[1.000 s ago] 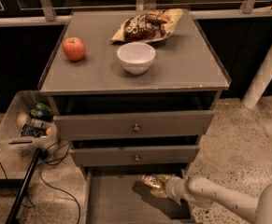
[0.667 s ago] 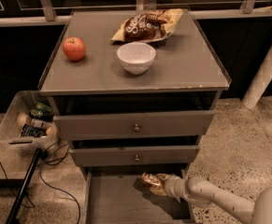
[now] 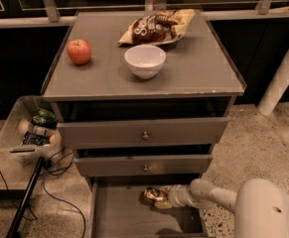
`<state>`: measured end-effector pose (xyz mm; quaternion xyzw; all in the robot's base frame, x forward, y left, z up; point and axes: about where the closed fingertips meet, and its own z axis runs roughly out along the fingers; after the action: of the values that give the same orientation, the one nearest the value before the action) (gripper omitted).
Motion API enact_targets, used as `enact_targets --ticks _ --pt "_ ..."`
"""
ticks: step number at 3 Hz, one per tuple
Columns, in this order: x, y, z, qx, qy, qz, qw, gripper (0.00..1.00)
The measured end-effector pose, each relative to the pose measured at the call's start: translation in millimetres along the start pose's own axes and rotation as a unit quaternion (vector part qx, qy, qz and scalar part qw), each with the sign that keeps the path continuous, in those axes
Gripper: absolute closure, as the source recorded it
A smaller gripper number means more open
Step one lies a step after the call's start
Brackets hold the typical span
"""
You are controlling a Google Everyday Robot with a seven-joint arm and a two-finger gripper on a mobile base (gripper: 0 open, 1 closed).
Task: Place orange can into bottom drawer
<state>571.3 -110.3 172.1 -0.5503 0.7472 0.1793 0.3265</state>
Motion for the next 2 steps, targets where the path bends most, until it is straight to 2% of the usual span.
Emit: enact_targets --ticks 1,2 --pt "0.0 14.1 14.8 -0.046 0.006 -0.033 0.9984 1.0" --pt "-1.6 19.2 17.6 -0.059 0.004 -0.042 0.9974 1.0"
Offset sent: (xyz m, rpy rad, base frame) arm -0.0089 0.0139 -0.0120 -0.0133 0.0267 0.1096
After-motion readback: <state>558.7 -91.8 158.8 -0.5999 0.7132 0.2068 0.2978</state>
